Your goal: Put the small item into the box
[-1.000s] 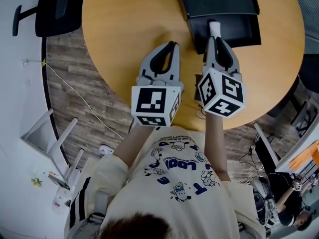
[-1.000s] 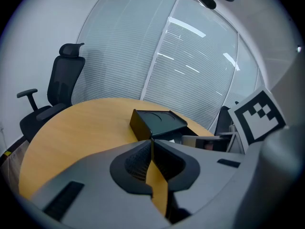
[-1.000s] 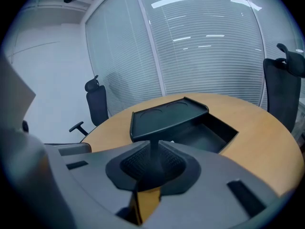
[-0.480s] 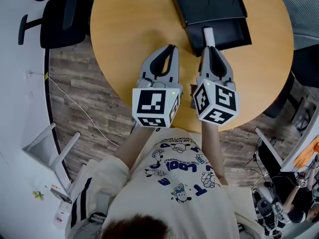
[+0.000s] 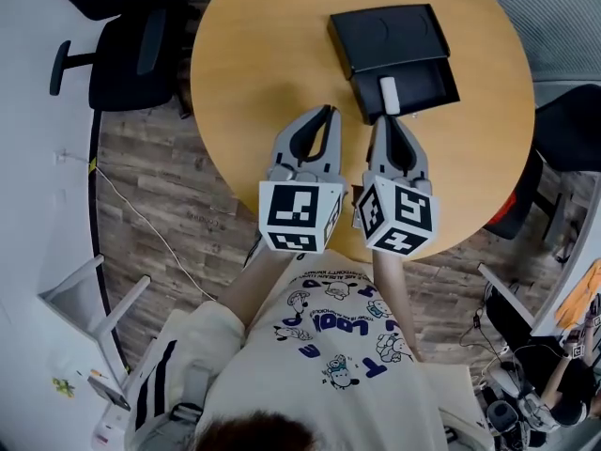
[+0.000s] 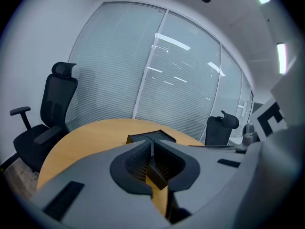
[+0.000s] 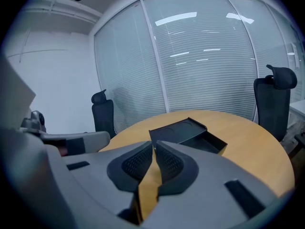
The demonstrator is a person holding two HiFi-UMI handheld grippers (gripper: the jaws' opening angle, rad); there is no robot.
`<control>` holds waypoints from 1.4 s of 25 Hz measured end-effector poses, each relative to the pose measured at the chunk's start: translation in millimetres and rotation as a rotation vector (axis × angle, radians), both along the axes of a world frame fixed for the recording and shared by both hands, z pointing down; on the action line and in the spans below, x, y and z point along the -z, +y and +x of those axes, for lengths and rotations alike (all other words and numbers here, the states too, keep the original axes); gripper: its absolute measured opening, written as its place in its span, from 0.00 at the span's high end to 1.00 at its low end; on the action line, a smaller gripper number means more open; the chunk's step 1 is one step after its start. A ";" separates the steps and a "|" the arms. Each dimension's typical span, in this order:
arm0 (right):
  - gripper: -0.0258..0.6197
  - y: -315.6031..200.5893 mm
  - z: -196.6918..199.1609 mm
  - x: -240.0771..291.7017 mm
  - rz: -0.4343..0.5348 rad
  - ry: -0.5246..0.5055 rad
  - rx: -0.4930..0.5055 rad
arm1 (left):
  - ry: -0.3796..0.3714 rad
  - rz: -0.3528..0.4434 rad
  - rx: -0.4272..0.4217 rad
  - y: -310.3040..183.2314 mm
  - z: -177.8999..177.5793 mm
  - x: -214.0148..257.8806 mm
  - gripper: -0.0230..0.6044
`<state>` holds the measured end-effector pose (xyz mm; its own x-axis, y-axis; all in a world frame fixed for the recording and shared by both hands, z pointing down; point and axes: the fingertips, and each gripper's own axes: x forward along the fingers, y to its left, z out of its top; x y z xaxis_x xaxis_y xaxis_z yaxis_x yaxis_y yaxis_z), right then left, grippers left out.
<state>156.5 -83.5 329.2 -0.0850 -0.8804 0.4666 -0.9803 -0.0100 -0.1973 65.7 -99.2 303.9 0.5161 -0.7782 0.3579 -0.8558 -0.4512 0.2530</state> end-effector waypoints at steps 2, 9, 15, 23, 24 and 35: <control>0.89 2.1 -2.1 5.9 0.014 0.003 -0.001 | 0.003 0.016 -0.002 1.0 -1.4 6.5 0.92; 0.89 8.4 -6.9 21.2 0.046 0.002 -0.019 | 0.011 0.042 -0.004 5.2 -10.2 22.2 0.92; 0.90 10.6 -15.5 28.5 0.062 0.004 -0.009 | 0.015 0.054 -0.003 7.5 -17.6 31.1 0.92; 0.90 10.7 -23.0 37.6 0.081 0.013 0.003 | 0.019 0.072 -0.004 7.6 -21.1 40.2 0.92; 0.90 11.4 -22.5 38.4 0.083 0.013 0.001 | 0.020 0.073 -0.006 8.4 -20.7 40.8 0.92; 0.90 10.6 -20.5 38.1 0.086 0.016 -0.011 | 0.016 0.073 -0.013 9.5 -18.4 39.4 0.92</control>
<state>136.0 -72.9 291.1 -0.0682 -0.9182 0.3902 -0.9833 -0.0042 -0.1817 47.3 -89.7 264.5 0.5314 -0.7953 0.2917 -0.8459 -0.4798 0.2328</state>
